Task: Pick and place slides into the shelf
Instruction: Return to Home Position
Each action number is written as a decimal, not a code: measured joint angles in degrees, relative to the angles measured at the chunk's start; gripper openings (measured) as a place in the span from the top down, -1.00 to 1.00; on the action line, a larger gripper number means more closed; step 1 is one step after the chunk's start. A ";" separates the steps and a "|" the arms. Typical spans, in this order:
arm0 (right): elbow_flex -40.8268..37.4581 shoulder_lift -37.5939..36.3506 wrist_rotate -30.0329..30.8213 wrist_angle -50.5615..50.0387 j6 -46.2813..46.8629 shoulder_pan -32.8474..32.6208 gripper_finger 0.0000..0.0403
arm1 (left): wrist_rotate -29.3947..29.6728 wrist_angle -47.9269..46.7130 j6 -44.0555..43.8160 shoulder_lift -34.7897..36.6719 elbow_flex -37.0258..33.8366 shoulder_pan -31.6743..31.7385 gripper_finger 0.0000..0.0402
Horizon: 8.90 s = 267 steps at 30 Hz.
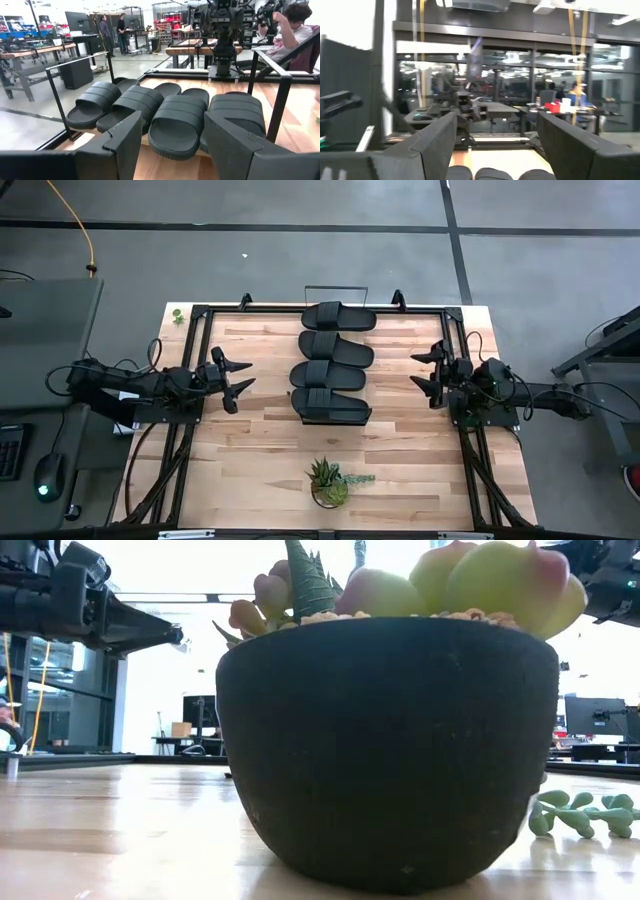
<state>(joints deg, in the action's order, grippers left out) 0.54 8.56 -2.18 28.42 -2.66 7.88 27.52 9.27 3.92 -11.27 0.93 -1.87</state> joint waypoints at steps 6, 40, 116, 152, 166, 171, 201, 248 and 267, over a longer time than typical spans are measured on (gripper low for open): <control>-0.02 0.00 -4.35 -0.02 -1.31 0.01 -0.31 | -7.81 -0.39 2.67 1.31 0.00 -0.02 0.02; -0.04 0.00 5.11 -14.03 3.97 0.02 -0.31 | -16.36 -16.00 3.78 5.90 2.62 -0.02 0.01; -0.07 0.11 10.61 -26.16 -3.43 0.01 -0.31 | -26.02 -8.54 8.91 5.77 -0.20 0.02 0.01; -0.07 0.11 10.61 -26.16 2.67 0.00 -0.31 | -26.48 -8.59 9.29 5.77 -0.26 -0.02 0.01; -0.07 0.11 10.61 -26.16 2.65 0.00 -0.31 | -26.48 -8.59 9.27 5.77 -0.26 -0.02 0.02; -0.07 0.11 10.61 -26.16 2.66 0.01 -0.31 | -26.48 -8.59 9.27 5.77 -0.26 -0.02 0.01; -0.07 0.11 10.60 -26.16 2.66 0.00 -0.31 | -26.50 -8.59 9.25 5.77 -0.26 -0.02 0.01; -0.07 0.11 10.61 -26.16 2.67 0.02 -0.31 | -26.48 -8.59 9.25 5.77 -0.26 -0.02 0.01; -0.07 0.09 10.61 -26.16 2.65 0.00 -0.31 | -26.50 -8.59 9.25 5.77 -0.26 -0.02 0.01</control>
<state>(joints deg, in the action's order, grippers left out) 0.47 8.64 8.43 2.26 -0.01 7.88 1.02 0.69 13.17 -5.50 0.67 -1.89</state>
